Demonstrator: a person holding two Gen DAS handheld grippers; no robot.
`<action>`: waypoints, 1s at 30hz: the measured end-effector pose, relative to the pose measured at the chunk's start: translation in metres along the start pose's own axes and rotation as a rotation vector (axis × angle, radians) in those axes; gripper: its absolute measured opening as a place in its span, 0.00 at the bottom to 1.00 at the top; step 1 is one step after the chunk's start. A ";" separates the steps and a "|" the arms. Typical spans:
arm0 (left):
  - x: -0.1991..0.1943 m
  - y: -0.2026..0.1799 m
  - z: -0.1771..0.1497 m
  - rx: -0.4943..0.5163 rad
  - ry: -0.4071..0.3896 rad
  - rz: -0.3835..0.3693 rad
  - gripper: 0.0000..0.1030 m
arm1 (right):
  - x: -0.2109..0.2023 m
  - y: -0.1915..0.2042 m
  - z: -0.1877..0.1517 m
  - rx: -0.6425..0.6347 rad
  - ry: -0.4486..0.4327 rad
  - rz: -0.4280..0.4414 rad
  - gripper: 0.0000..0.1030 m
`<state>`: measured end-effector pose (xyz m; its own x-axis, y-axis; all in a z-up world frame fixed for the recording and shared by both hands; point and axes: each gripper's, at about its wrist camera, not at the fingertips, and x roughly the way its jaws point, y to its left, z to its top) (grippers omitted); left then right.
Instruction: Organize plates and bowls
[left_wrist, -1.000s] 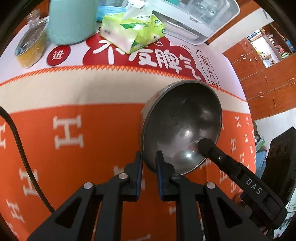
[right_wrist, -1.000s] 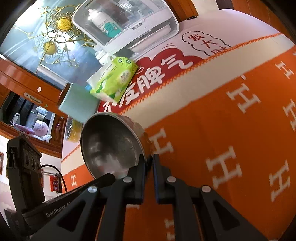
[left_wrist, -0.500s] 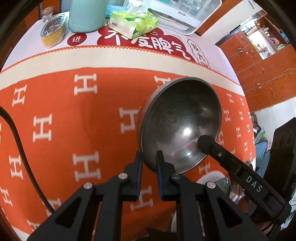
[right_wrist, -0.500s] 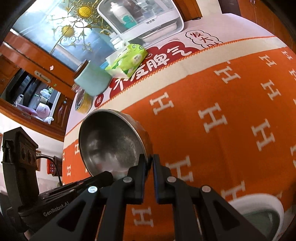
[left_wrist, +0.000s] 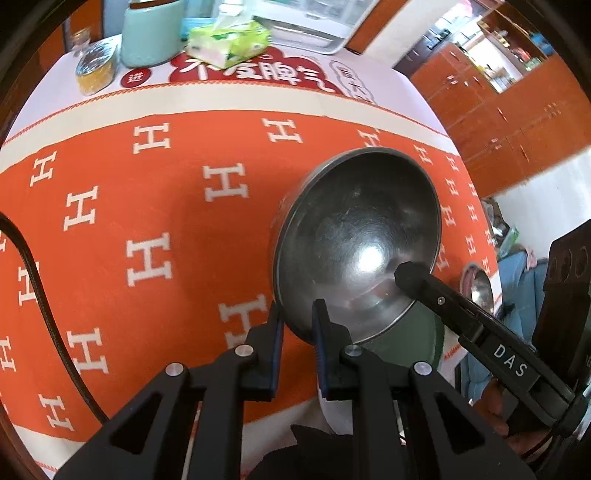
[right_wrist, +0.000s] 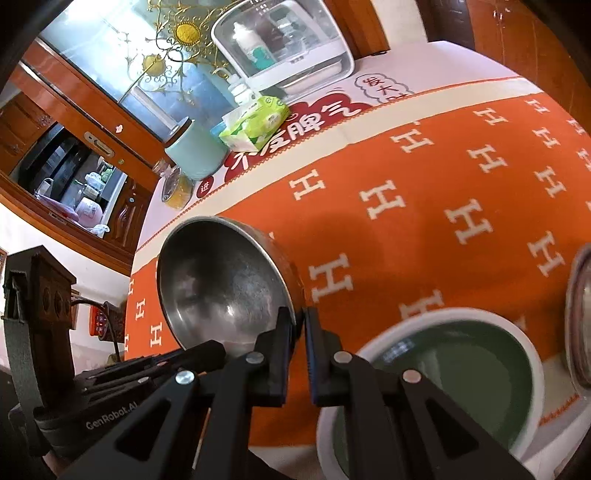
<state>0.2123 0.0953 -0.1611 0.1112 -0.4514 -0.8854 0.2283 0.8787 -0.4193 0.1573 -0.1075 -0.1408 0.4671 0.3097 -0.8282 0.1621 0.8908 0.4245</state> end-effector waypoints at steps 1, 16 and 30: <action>-0.001 -0.003 -0.003 0.007 0.001 -0.003 0.13 | -0.005 -0.003 -0.004 0.006 -0.006 -0.002 0.07; -0.006 -0.087 -0.033 0.165 -0.022 -0.039 0.14 | -0.074 -0.052 -0.032 0.033 -0.097 -0.038 0.07; -0.002 -0.178 -0.056 0.240 -0.085 -0.039 0.14 | -0.129 -0.114 -0.032 -0.009 -0.118 -0.080 0.07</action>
<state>0.1169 -0.0511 -0.0957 0.1765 -0.5043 -0.8453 0.4560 0.8030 -0.3838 0.0508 -0.2379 -0.0940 0.5519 0.1973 -0.8103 0.1951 0.9141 0.3555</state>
